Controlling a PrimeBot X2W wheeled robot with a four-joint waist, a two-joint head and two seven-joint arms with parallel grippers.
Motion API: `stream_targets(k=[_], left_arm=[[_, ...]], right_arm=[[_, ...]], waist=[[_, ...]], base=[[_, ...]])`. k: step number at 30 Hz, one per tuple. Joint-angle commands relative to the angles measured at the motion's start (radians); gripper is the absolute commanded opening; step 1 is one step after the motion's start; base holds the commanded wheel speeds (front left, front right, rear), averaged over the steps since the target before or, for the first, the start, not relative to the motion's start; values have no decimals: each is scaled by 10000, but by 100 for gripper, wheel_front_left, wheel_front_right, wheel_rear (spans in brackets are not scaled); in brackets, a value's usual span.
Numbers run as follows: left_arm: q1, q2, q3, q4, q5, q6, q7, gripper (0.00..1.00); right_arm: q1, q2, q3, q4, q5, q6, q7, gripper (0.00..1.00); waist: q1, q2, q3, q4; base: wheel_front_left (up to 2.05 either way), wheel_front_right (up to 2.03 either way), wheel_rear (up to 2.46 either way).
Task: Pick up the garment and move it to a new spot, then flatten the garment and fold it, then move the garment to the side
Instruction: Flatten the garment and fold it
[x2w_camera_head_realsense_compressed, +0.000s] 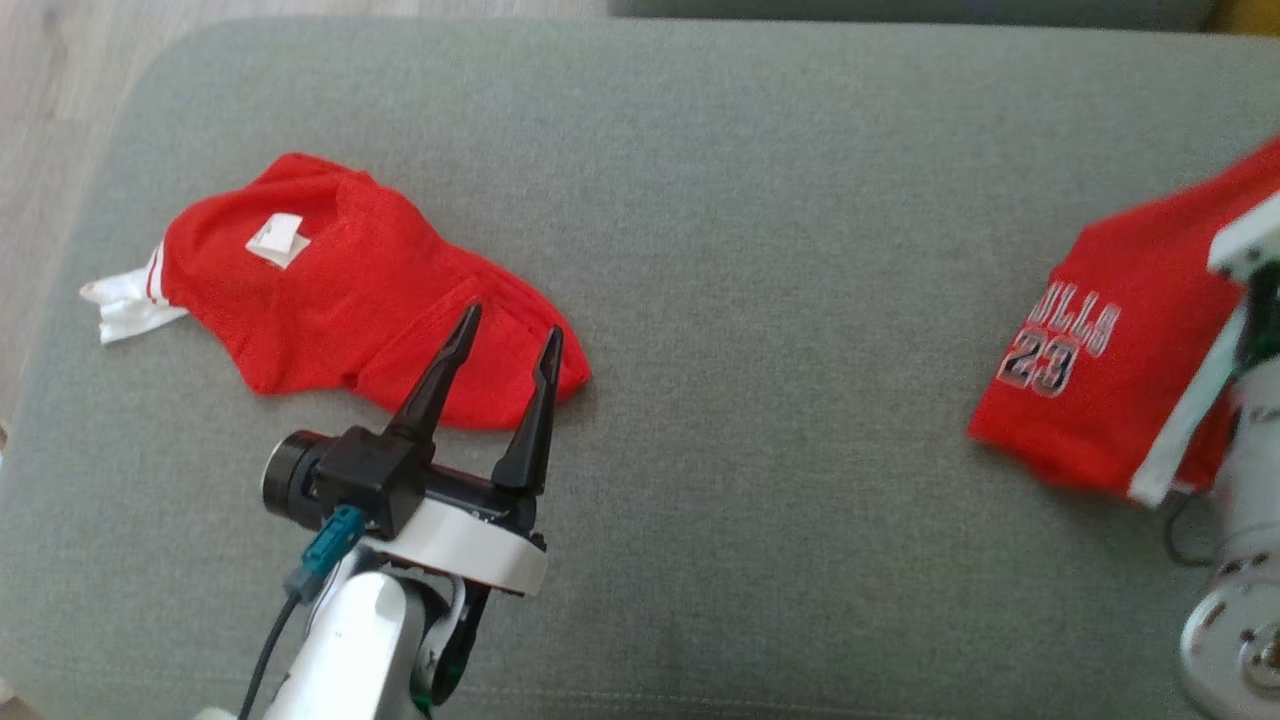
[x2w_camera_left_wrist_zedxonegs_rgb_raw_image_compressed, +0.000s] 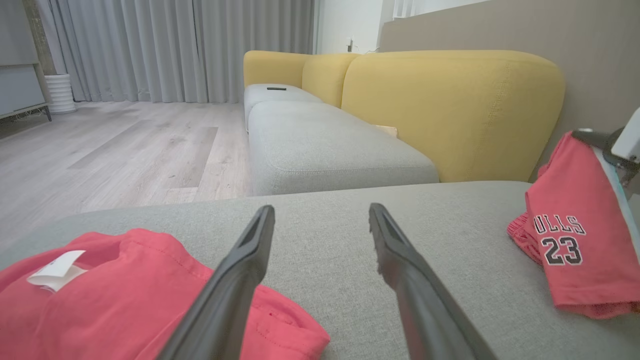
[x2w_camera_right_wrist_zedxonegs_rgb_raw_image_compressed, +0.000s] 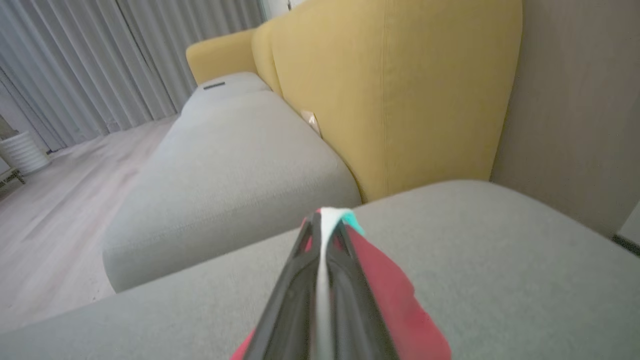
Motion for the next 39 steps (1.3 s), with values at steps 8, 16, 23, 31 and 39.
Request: stream_targets(k=[8,16,23,31,39], left_arm=[[105,7,427,-354,-159,113,-49,100],[288,7,372,-405,-189,113,-49,100],[342,7,342,-320,-163,92,-49,100],[460,7,535,-277,-116,116,-49,100],[530,7,753,-380,-85,151,-49,100]], right_arm=[[-1358,-377,4138,-79,437,-9,-1410,0],[-340,115,10294,-283,2138,-9,-1712,0],[1277,61,14993,-655,4710,-9,-1542,0],[1915,-661,17185,-1345,7133,-9,-1384,100],[2350,-1289,15354,-1602,7677,-9,-1659,100]], waist=[[0,0,-712,-124],[0,0,-887,100],[0,0,-912,435],[0,0,-1009,299],[0,0,-1199,-436]], base=[[0,0,0],[0,0,0],[0,0,0],[0,0,0],[0,0,0]])
